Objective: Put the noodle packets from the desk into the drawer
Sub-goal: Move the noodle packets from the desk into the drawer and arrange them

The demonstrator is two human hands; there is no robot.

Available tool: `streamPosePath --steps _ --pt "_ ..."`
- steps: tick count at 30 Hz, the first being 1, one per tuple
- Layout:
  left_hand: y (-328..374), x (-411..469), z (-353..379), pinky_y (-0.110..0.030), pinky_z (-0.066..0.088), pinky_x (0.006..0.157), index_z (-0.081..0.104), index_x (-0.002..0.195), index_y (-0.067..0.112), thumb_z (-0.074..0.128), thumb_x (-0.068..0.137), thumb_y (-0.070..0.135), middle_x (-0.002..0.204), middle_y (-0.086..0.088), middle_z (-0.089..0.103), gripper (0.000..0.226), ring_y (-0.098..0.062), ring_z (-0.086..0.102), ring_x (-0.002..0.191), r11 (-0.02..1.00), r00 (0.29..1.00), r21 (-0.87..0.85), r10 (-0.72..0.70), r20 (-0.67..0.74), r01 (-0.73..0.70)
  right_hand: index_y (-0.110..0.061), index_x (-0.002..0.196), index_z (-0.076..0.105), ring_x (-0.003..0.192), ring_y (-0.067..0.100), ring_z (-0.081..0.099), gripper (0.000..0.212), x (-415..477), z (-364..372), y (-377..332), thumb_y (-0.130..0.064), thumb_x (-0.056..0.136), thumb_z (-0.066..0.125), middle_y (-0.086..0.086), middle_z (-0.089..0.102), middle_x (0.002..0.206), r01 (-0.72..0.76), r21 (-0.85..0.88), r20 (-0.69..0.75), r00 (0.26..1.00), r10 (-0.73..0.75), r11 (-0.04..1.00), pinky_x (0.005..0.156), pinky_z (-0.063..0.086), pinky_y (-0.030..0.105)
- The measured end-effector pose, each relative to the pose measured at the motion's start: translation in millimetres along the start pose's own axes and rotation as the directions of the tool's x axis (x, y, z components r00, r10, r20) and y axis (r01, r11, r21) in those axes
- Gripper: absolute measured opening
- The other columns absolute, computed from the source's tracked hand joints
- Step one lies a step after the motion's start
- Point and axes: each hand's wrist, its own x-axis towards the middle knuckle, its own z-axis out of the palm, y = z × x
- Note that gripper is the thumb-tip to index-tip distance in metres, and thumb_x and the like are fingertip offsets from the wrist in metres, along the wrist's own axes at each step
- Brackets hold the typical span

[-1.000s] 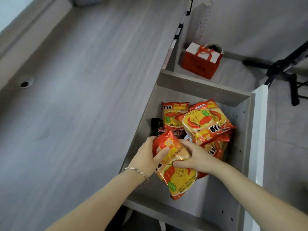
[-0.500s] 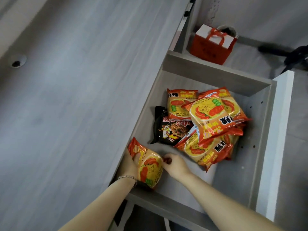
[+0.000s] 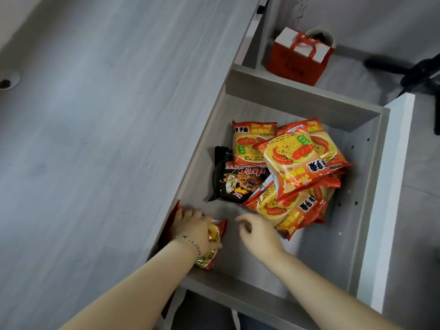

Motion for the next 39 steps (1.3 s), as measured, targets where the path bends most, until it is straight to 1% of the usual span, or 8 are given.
streamPosePath --steps 5,10,13,17,23,27,32,39 --pt "10 3 -2 -0.053 0.025 0.11 0.025 0.14 0.02 0.059 0.081 0.048 0.146 -0.012 0.03 0.074 -0.033 0.028 0.134 0.989 0.997 0.137 -0.064 0.043 0.058 -0.012 0.106 0.063 0.104 0.035 0.051 0.036 -10 -39 21 -0.019 0.072 0.072 0.017 0.054 0.104 -0.111 -0.269 -0.54 0.84 -0.055 0.957 0.089 0.045 0.044" --pt "18 4 -8 -0.049 0.013 0.116 0.026 0.139 0.016 0.062 0.082 0.032 0.144 -0.014 0.034 0.069 -0.033 0.028 0.135 0.99 0.992 0.1 -0.108 0.059 0.101 0.006 0.129 0.042 0.129 0.042 0.041 0.095 9 -67 42 -0.039 0.056 0.083 0.028 0.049 0.132 -0.21 -0.431 -0.461 0.887 -0.014 0.877 0.111 0.023 0.053" --pt "19 2 -15 -0.039 0.034 0.108 0.036 0.134 0.018 0.057 0.086 0.026 0.133 -0.008 0.046 0.053 -0.028 0.04 0.123 0.946 0.985 -0.311 -0.134 -0.108 0.094 -0.01 0.135 0.035 0.128 0.028 0.045 0.099 22 -83 44 -0.057 0.058 0.075 0.012 0.053 0.133 -0.22 -0.437 -0.266 0.958 0.109 0.872 0.108 0.031 0.042" --pt "25 -5 -24 -0.022 0.044 0.081 0.041 0.131 0.019 0.066 0.082 0.023 0.127 -0.004 0.052 0.055 -0.011 0.051 0.098 0.638 0.966 -0.769 -0.172 -0.192 -0.039 -0.016 0.126 0.047 0.109 0.027 0.059 0.091 16 -86 37 -0.055 0.05 0.08 0.005 0.062 0.12 -0.2 -0.255 -0.141 0.976 0.168 0.946 0.089 0.051 0.035" --pt "27 -20 -38 -0.039 0.051 0.094 0.038 0.135 0.015 0.077 0.059 0.051 0.129 -0.007 0.054 0.092 -0.022 0.056 0.115 -0.009 0.968 -0.968 0.004 0.251 0.251 -0.032 0.091 0.057 0.083 0.001 0.065 0.044 -13 -65 6 -0.031 0.057 0.085 -0.018 0.065 0.09 -0.152 0.553 0.013 0.985 0.174 0.819 0.066 0.05 0.012" --pt "15 -31 -52 -0.018 0.055 0.063 0.06 0.11 0.02 0.083 0.055 0.039 0.091 0.009 0.072 0.063 -0.007 0.07 0.081 0.138 0.996 -0.99 0.077 0.045 0.034 -0.034 0.099 0.054 0.072 -0.015 0.06 0.036 -12 -46 -16 -0.034 0.07 0.075 -0.018 0.062 0.094 -0.11 0.725 0.03 0.991 0.129 0.68 0.051 0.044 -0.001" --pt "-6 -41 -96 -0.023 0.048 0.074 0.055 0.106 0.027 0.079 0.067 0.032 0.094 0.008 0.064 0.046 -0.011 0.06 0.086 0.793 0.986 -0.589 0.161 -0.044 -0.155 -0.03 0.138 0.029 0.113 0.003 0.045 0.088 -5 -49 -12 -0.035 0.066 0.079 -0.012 0.039 0.127 0.105 0.485 -0.242 0.97 0.018 0.868 0.084 0.038 0.01" --pt "6 -23 -112 -0.027 0.047 0.062 0.052 0.12 0.015 0.066 0.081 0.022 0.099 -0.006 0.063 0.042 -0.019 0.058 0.084 0.989 0.945 0.04 0.122 0.304 -0.14 -0.034 0.096 0.058 0.099 0.015 0.065 0.022 0 -13 -3 -0.019 0.082 0.065 -0.007 0.068 0.101 -0.052 0.664 0.158 0.985 -0.072 0.746 0.084 0.057 0.034"
